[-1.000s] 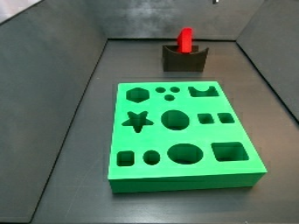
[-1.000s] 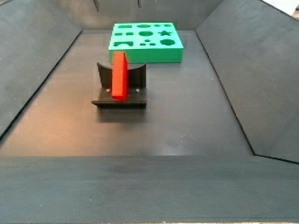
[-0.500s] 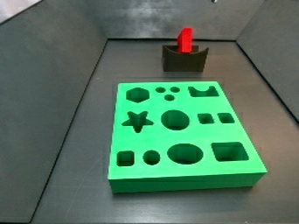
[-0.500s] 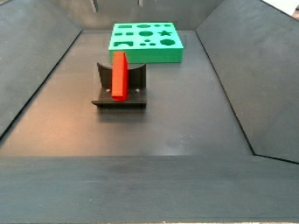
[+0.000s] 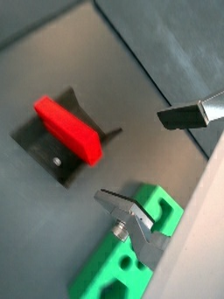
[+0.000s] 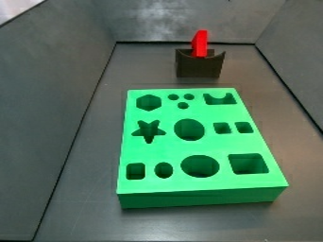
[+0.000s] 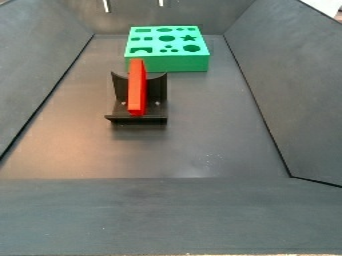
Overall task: Pick up the double-square object. Move up. Rotate the double-square object. Place the double-square object on the fixture. Regrasp the double-square object. Move to above the board. Insert the double-square object.
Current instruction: Regrasp the double-square object.
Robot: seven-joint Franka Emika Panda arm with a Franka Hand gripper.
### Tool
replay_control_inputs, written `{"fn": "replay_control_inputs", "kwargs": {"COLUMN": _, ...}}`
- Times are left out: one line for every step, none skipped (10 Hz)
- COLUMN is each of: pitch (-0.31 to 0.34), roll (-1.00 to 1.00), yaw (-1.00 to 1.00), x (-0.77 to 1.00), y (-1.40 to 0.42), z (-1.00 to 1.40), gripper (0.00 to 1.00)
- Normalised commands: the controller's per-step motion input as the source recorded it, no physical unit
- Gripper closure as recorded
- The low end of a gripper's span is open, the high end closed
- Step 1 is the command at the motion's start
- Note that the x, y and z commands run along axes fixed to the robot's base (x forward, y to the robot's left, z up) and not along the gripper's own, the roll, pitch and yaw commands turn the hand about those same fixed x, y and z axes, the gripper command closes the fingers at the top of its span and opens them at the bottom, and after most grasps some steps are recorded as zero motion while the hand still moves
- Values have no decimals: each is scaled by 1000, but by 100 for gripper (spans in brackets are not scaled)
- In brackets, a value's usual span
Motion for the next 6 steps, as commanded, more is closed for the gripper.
{"fn": "replay_control_inputs", "kwargs": {"pitch": 27, "roll": 1000, "yaw": 35, "x": 21, "y": -20, "z": -8, "gripper": 0}}
{"fn": "replay_control_inputs", "kwargs": {"pitch": 36, "roll": 1000, "yaw": 38, "x": 34, "y": -22, "z": -8, "gripper": 0}}
{"fn": "replay_control_inputs", "kwargs": {"pitch": 42, "roll": 1000, "yaw": 41, "x": 42, "y": -26, "z": -5, "gripper": 0}}
{"fn": "replay_control_inputs", "kwargs": {"pitch": 60, "roll": 1000, "yaw": 48, "x": 60, "y": -27, "z": -11, "gripper": 0}}
{"fn": "replay_control_inputs", "kwargs": {"pitch": 78, "roll": 1000, "yaw": 54, "x": 74, "y": -29, "z": -15, "gripper": 0}}
{"fn": "replay_control_inputs", "kwargs": {"pitch": 109, "roll": 1000, "yaw": 69, "x": 89, "y": -35, "z": -11, "gripper": 0}}
